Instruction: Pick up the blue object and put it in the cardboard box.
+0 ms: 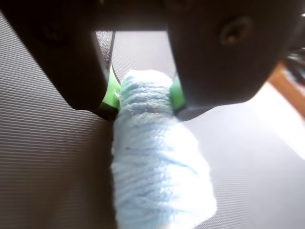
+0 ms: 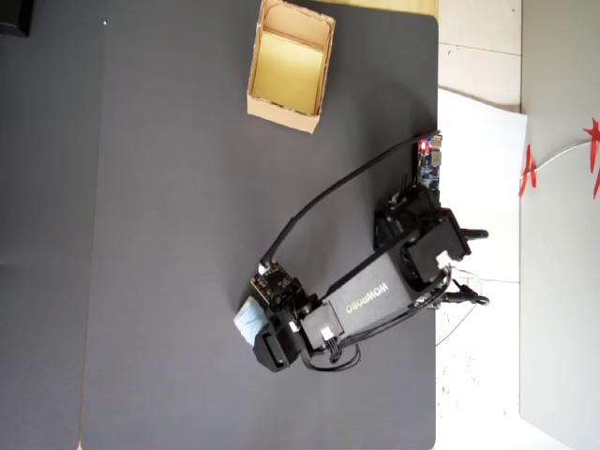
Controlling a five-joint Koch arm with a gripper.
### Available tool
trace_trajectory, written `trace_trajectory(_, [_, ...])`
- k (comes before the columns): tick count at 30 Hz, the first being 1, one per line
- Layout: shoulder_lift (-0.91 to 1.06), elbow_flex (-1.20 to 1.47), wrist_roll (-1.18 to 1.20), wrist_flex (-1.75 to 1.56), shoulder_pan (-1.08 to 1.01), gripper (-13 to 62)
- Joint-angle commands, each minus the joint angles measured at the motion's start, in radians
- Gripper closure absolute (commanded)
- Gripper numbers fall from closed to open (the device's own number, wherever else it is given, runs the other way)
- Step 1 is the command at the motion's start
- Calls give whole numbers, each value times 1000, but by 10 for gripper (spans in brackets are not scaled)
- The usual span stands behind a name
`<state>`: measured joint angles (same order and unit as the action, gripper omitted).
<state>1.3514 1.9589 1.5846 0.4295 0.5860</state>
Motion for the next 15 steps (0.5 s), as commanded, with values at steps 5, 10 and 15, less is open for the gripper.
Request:
trace_trajectory(5, [26,-12,14,-103,-3,504])
trace_trajectory(10, [120,37,21,-215,-15,504])
trace_trajectory(15, [288,193,21,-345,-75,504])
